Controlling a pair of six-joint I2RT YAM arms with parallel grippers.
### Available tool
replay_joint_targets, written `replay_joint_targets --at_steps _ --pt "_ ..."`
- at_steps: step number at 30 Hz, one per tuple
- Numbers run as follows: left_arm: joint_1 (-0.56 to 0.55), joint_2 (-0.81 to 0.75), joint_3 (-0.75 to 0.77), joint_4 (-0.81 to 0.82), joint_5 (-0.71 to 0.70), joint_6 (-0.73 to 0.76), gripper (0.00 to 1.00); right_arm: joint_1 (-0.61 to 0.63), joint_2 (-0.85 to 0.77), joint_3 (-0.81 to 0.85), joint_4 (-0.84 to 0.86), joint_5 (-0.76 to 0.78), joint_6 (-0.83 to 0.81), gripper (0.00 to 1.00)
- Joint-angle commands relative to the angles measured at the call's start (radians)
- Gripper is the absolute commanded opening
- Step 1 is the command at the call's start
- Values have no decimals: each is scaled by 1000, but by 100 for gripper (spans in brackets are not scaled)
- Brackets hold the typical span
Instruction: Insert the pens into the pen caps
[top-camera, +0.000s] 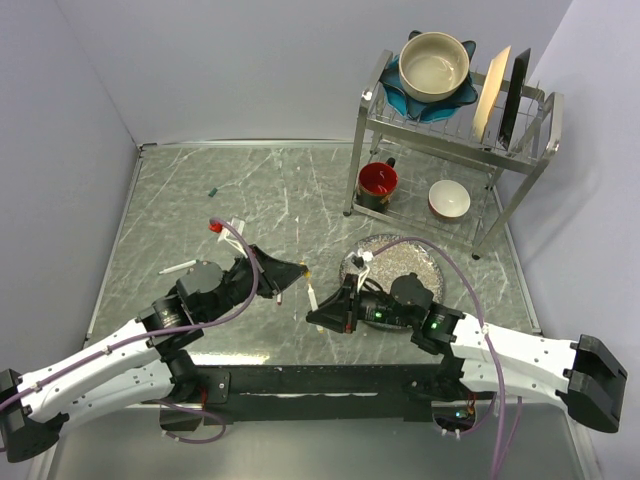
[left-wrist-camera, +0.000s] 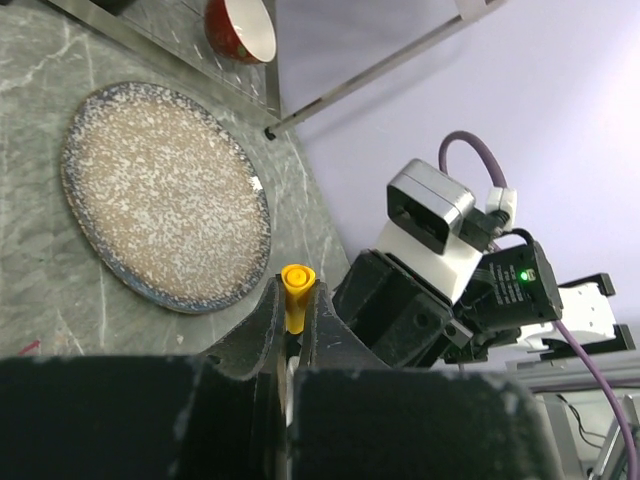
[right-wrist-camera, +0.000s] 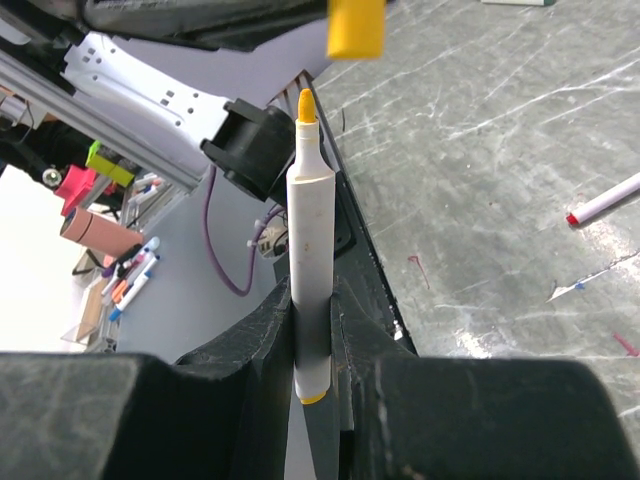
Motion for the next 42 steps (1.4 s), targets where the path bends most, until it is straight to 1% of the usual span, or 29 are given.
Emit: replay_joint_targets --at_steps 1,8,18,30,36,42 --pt "1 -4 -4 78 54 26 1 6 16 51 35 14 -2 0" --pt "1 1 -11 98 84 32 1 8 11 53 29 22 -6 0" --pt "1 -11 -13 66 53 44 1 6 -13 44 23 34 -5 0" --pt "1 -19 -22 69 67 55 1 6 -16 53 18 42 -6 0" --pt "1 -24 -30 81 96 70 1 8 -15 62 6 49 -11 0" --pt "1 -19 -30 63 96 84 1 8 -7 76 0 45 -9 0"
